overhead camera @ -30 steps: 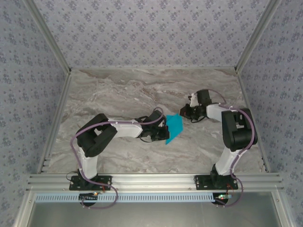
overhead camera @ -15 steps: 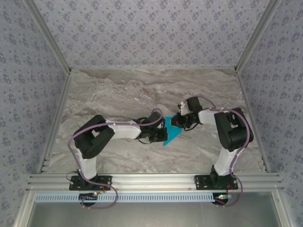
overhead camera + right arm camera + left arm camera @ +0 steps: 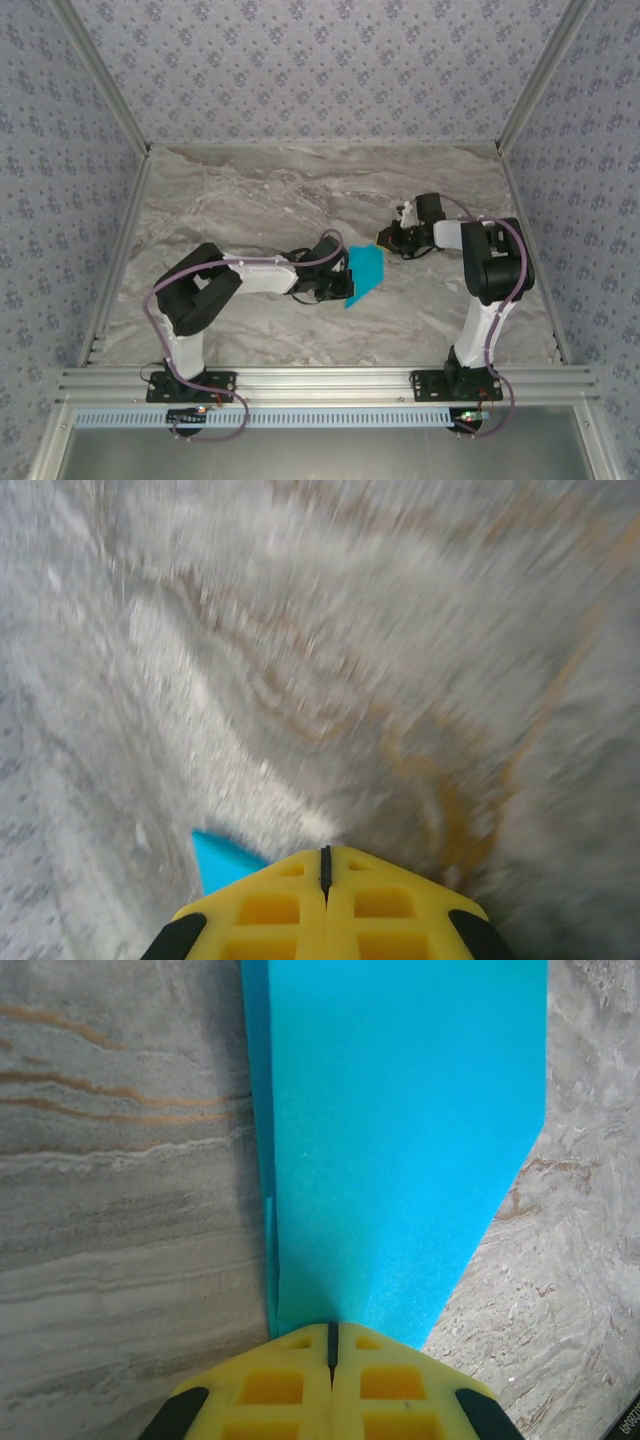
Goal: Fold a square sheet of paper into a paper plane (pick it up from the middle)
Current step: Fourth fold the wing at the center of the table.
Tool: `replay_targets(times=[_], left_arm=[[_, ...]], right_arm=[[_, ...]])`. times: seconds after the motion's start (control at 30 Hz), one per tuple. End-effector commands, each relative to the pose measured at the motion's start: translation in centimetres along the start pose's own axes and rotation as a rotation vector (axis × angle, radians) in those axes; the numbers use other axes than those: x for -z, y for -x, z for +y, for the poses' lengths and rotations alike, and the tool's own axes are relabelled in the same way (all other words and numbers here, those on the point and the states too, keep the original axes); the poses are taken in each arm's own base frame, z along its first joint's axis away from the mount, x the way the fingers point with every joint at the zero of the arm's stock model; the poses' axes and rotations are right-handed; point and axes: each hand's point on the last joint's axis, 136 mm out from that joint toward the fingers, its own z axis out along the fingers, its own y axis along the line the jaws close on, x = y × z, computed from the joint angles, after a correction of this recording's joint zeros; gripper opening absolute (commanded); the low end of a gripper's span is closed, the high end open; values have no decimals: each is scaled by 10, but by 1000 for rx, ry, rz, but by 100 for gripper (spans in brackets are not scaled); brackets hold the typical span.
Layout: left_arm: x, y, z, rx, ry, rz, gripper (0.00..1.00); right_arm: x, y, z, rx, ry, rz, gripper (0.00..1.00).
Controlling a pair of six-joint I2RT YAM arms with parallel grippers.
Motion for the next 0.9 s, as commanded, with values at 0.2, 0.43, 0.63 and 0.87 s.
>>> replay_targets(times=[0.2, 0.43, 0.63, 0.87], left_arm=[[-2, -63, 82, 58, 291, 201, 0], [-2, -53, 70, 41, 246, 168, 0], [0, -47, 58, 23, 199, 148, 0], [13, -22, 23, -27, 72, 88, 0]], right_arm=[[28, 7, 13, 39, -66, -96, 1], [7, -82, 40, 85, -28, 62, 1], [-11, -110, 36, 104, -57, 137, 1], [-17, -120, 8, 92, -147, 177, 0]])
